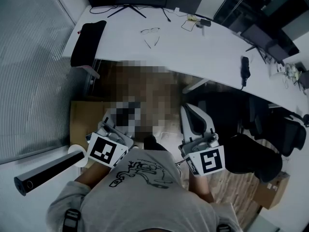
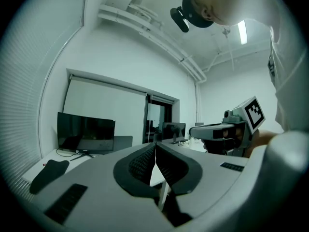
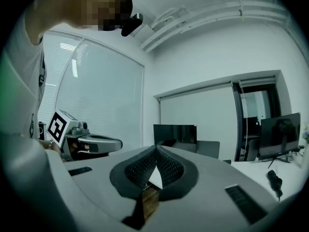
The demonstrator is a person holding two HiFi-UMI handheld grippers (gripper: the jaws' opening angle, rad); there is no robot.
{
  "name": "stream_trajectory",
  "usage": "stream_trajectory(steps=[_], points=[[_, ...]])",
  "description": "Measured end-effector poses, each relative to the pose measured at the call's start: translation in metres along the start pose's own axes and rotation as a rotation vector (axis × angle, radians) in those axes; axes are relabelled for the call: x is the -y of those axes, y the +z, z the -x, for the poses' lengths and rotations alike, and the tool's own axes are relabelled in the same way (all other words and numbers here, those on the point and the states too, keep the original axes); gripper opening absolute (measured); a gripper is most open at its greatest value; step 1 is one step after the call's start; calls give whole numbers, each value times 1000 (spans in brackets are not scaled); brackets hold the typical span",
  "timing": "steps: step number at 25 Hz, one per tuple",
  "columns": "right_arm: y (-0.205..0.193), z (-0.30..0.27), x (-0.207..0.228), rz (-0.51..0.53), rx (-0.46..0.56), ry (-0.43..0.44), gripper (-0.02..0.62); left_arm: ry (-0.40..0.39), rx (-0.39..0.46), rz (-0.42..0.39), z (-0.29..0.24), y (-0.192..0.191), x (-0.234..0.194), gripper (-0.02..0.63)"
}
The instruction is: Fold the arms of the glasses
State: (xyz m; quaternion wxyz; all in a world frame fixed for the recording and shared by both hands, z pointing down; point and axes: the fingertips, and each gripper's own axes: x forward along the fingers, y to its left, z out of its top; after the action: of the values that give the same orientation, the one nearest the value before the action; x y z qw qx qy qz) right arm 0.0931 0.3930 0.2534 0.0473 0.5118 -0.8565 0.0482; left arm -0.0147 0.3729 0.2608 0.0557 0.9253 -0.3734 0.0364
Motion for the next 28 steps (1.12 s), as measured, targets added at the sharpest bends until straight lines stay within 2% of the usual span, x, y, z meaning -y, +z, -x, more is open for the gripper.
stream_trajectory(steps=[11,19,28], points=[[12,-15,92,-4,19,-9,9,-5,-1,-16,-94,19,7,21],[6,-24,124,-18,16,8,9,5,-17,-1,-129,13,10,21],[3,-83,145,-13,-3,31,9,25,-24,23,-168,4,-42,21]])
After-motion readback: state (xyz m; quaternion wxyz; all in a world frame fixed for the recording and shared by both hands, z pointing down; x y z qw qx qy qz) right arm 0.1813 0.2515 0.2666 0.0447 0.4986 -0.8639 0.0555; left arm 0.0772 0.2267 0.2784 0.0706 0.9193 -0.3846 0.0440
